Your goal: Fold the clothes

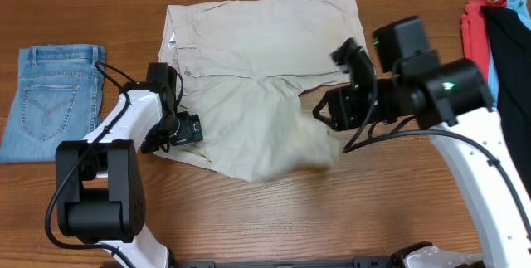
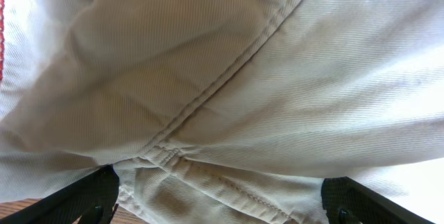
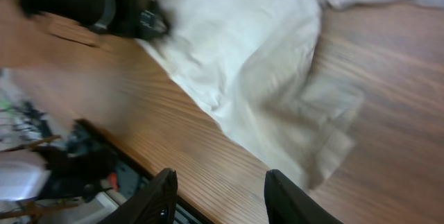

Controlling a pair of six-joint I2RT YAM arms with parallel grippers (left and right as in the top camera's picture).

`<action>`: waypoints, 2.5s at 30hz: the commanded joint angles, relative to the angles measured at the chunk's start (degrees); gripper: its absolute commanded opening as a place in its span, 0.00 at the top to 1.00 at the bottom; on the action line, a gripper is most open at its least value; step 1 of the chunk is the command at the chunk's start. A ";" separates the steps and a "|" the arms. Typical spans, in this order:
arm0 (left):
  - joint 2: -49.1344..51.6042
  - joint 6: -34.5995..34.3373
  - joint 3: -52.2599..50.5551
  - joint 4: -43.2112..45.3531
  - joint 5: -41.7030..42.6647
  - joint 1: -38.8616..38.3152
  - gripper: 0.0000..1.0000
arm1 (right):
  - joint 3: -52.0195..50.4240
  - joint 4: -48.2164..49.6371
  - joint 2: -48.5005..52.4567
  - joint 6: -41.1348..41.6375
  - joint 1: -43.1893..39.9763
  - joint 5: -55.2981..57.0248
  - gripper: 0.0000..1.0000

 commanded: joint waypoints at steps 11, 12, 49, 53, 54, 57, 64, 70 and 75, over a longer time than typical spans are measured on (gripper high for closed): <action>6.36 0.11 -3.54 0.92 -1.05 -0.74 0.03 | -11.93 3.08 1.01 7.67 -3.58 15.98 0.38; 6.36 0.09 -3.54 0.92 -1.03 -0.74 0.03 | -14.27 5.42 1.01 7.80 -4.04 15.56 0.36; 6.36 0.11 -3.54 0.76 -0.66 -0.74 0.03 | -8.92 20.94 8.13 2.56 9.44 -13.38 0.91; 6.36 0.11 -3.54 0.74 -0.66 -0.76 0.03 | -8.94 18.10 9.84 0.96 17.73 -8.96 0.65; 6.36 0.11 -3.54 0.74 -0.66 -0.74 0.03 | -8.94 16.90 9.99 0.48 18.93 -6.73 0.47; 6.36 0.11 -3.54 0.74 -0.66 -0.74 0.03 | -8.96 10.73 10.05 -0.04 20.98 2.64 0.44; 6.36 0.11 -3.54 0.74 -0.63 -0.76 0.03 | -8.96 7.87 10.03 8.92 18.29 26.23 0.43; 6.36 0.11 -3.54 0.76 -0.66 -0.76 0.03 | -10.10 11.98 10.05 2.97 15.58 18.08 0.34; 6.36 0.09 -3.54 0.76 -0.63 -0.76 0.03 | -13.66 16.74 10.54 0.61 15.56 12.07 0.34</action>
